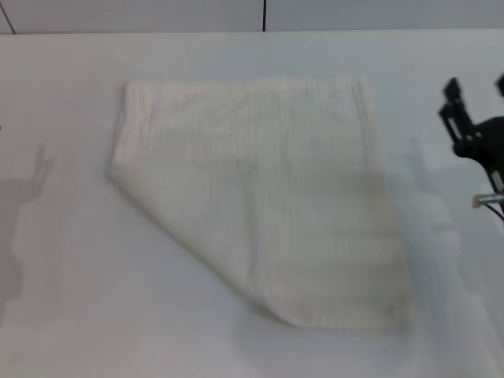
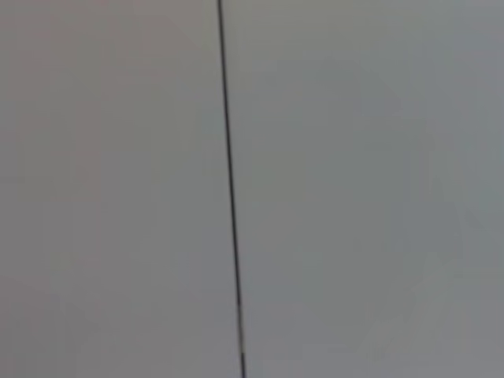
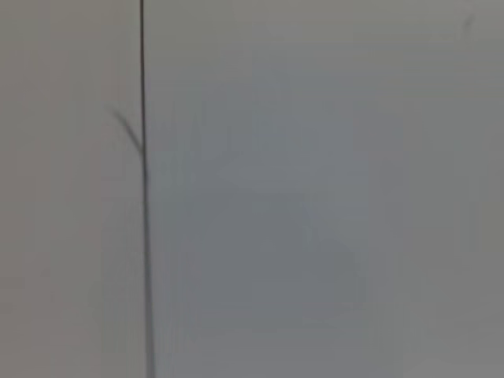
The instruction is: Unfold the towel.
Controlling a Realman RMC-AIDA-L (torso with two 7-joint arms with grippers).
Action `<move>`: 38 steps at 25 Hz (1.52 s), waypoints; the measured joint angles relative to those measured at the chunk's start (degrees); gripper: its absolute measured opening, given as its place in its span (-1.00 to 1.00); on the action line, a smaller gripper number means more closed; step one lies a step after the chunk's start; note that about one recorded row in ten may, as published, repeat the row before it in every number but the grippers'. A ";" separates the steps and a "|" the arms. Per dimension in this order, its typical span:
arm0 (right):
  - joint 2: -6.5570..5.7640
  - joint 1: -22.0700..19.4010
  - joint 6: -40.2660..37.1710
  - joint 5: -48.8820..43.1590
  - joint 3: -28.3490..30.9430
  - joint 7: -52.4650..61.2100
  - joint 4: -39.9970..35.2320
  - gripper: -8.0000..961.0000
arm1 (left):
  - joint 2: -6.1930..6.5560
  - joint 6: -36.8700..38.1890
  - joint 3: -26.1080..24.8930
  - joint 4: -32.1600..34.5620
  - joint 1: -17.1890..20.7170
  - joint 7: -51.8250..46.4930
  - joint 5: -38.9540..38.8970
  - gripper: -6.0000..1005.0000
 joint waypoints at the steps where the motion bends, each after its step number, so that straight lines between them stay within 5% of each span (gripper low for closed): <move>1: -2.58 -0.48 -7.77 -0.17 1.13 -0.31 -7.08 0.49 | 0.13 -1.05 0.03 -1.58 0.21 0.74 0.12 0.72; 5: -4.44 -2.42 -22.72 -2.27 7.18 -3.01 -18.56 0.49 | 1.53 -9.31 -0.50 -10.70 1.78 1.75 3.80 0.72; 6: -3.29 -5.09 -35.80 -3.82 14.62 -8.75 -26.76 0.49 | 2.19 -14.23 -0.88 -15.09 2.47 1.75 6.00 0.72; 7: -3.29 -5.09 -35.80 -3.82 14.62 -8.75 -26.76 0.49 | 2.62 -17.18 -1.12 -17.55 2.84 1.73 7.14 0.72; 8: -2.22 -6.41 -44.60 -4.37 19.02 -12.67 -31.34 0.49 | 3.01 -20.35 -1.33 -20.10 3.11 1.62 8.32 0.72; 10: 0.71 -8.31 -61.36 -4.69 27.87 -19.06 -39.40 0.42 | 3.51 -23.68 -1.57 -22.78 3.45 1.44 9.63 0.72; 11: 2.33 -8.86 -70.69 -4.68 32.46 -21.65 -42.91 0.35 | 4.72 -33.19 -2.09 -30.38 4.28 0.57 13.94 0.71; 13: 4.10 -8.72 -85.33 -4.13 40.09 -23.19 -47.83 0.22 | 5.50 -38.49 -2.15 -35.09 4.81 -0.84 16.55 0.71; 18: 3.73 0.24 -109.51 -3.56 56.02 -15.43 -49.21 -0.20 | 9.53 -52.27 -0.71 -45.98 4.50 -7.10 19.60 0.71; 21: 3.79 11.26 -122.79 -8.95 67.67 -11.39 -41.09 -0.47 | 12.20 -60.36 1.72 -51.99 3.07 -8.21 19.64 0.71; 24: 3.52 17.37 -126.33 -12.71 71.64 -9.59 -34.98 -0.70 | 12.84 -64.68 2.17 -54.75 2.59 -8.24 19.63 0.71; 25: 3.43 19.24 -127.38 -14.05 72.95 -9.39 -32.98 -0.78 | 12.99 -71.83 2.26 -58.97 1.96 -7.10 19.62 0.71; 26: 3.28 23.97 -129.26 -17.12 76.34 -9.28 -28.35 -0.86 | 12.89 -75.68 2.26 -60.82 1.62 -6.19 19.57 0.71; 28: 3.28 25.59 -129.71 -18.40 77.18 -9.28 -26.70 -0.88 | 12.49 -80.74 2.27 -63.40 0.98 -4.63 19.47 0.71; 31: 2.76 30.19 -130.06 -20.30 78.25 -9.26 -22.06 -0.92 | 8.25 -95.25 0.74 -68.19 -1.19 3.65 18.16 0.71; 32: 2.76 30.19 -130.06 -20.30 78.25 -9.26 -22.06 -0.94 | 8.25 -95.25 0.74 -68.19 -1.19 3.65 18.16 0.71; 38: 1.76 35.42 -130.76 -20.73 78.71 -8.75 -16.16 -0.99 | 0.24 -110.08 -8.32 -67.91 -4.09 24.04 6.99 0.71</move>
